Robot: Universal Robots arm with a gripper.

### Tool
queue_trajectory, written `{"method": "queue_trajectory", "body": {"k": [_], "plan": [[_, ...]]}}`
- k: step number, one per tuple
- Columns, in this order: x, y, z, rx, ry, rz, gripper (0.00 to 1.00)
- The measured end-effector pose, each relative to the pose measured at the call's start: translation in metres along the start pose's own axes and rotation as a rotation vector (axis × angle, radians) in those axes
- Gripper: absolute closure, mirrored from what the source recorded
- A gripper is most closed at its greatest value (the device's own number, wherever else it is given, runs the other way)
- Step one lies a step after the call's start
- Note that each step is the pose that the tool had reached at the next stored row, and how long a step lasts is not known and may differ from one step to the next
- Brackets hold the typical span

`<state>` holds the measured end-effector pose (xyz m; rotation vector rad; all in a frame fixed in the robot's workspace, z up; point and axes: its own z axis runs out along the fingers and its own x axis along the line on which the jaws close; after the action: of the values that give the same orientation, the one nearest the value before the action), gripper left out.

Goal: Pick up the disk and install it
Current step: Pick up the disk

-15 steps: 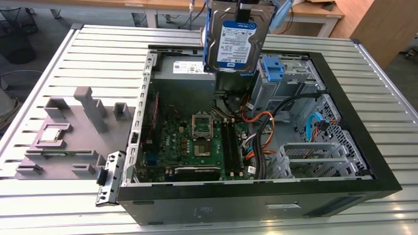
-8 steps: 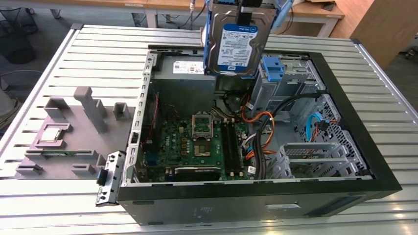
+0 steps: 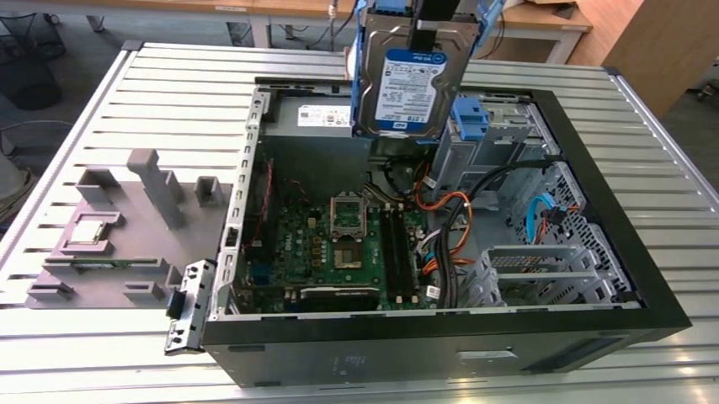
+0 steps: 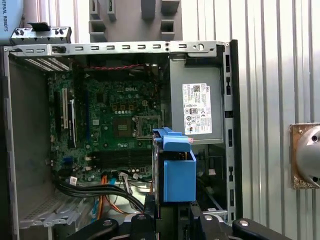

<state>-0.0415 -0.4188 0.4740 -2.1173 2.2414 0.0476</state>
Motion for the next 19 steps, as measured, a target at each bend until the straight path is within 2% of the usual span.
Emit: {"method": "queue_trajectory", "body": {"k": [19], "plan": [[0.0378, -0.0022, -0.0023, 0.0000, 0.0000, 0.000, 0.65]]}}
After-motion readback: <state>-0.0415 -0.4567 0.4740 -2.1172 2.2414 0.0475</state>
